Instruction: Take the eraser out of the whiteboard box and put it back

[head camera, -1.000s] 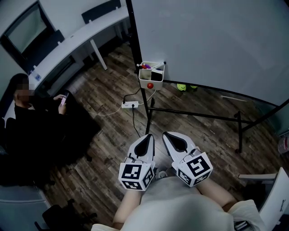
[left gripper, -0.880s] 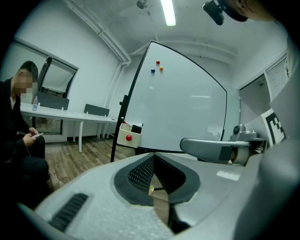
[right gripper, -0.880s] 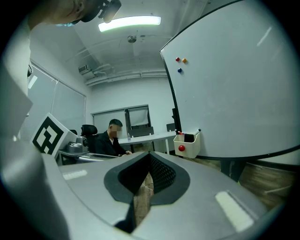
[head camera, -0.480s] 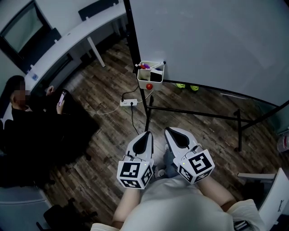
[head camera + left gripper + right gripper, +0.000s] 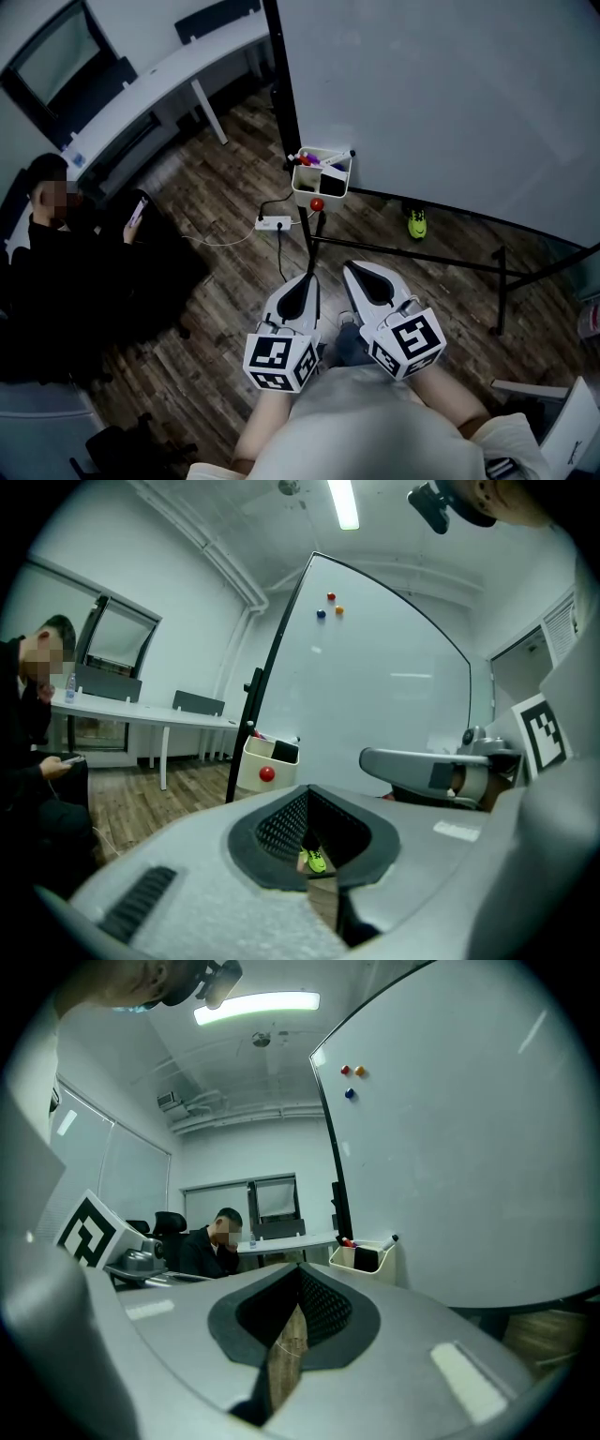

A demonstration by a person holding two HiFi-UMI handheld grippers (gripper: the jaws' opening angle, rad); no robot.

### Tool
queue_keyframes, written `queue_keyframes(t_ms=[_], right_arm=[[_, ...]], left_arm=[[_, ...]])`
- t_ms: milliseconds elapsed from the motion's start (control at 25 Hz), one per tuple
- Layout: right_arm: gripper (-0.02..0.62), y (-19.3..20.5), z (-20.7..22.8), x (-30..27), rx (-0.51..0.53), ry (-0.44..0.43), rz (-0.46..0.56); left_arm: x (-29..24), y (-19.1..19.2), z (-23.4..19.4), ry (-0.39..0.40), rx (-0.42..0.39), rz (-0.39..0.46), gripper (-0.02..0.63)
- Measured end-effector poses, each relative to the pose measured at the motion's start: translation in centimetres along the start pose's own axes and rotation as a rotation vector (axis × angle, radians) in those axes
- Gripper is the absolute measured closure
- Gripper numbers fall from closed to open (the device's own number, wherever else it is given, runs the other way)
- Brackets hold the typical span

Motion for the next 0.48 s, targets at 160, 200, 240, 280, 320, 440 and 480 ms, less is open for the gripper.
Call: queue_keyframes(t_ms=[160,200,240,280,320,440,480], right_arm=[[0.589,-0.1,1.5,-1.5,-0.002,-0.006,-0.004],[0.589,-0.2,1.9,-1.9,-0.002,-0.007,-0.004],[0.589,-0.3,2.3,-2.2,-0.002,-0.009,-0.004],[0.589,-0.4,2.6,-2.6,-0.001,-0.011,-0.005],[0.589,-0.4,2.9,-2.9,0.000,-0.014,-0.006],[0.589,-0.5,3.9,-3.8,0.005,-0.019,-0.011],[0.589,-0.5,4.3,-4.0,0.006,-0.020,-0.012]], left_arm=[[-1.9,-0.5,-0.7,-0.008,0.000,0.001,0.604],[-2.3,-0.6,-0.8,-0.009,-0.001,0.001,0.604],[-2.7,-0.8,-0.9,-0.011,0.000,0.002,0.604],[-3.2,-0.9,-1.0,-0.013,0.000,0.002,0.604],[-3.6,-1.0,-1.2,-0.014,0.002,0.002,0.604],[-4.8,-1.3,-1.4,-0.016,0.006,0.001,0.604],[-5.1,-1.4,-1.5,-0.017,0.007,0.001,0.604]])
Point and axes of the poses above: the fingertips, and each gripper's own axes: x backward along the fingers, z to its right, y out of its underside, the point moved 7 cm from there along x, backward along the fingers, and after that the axes turned 10 degrees about z, right-handed, at the moved point
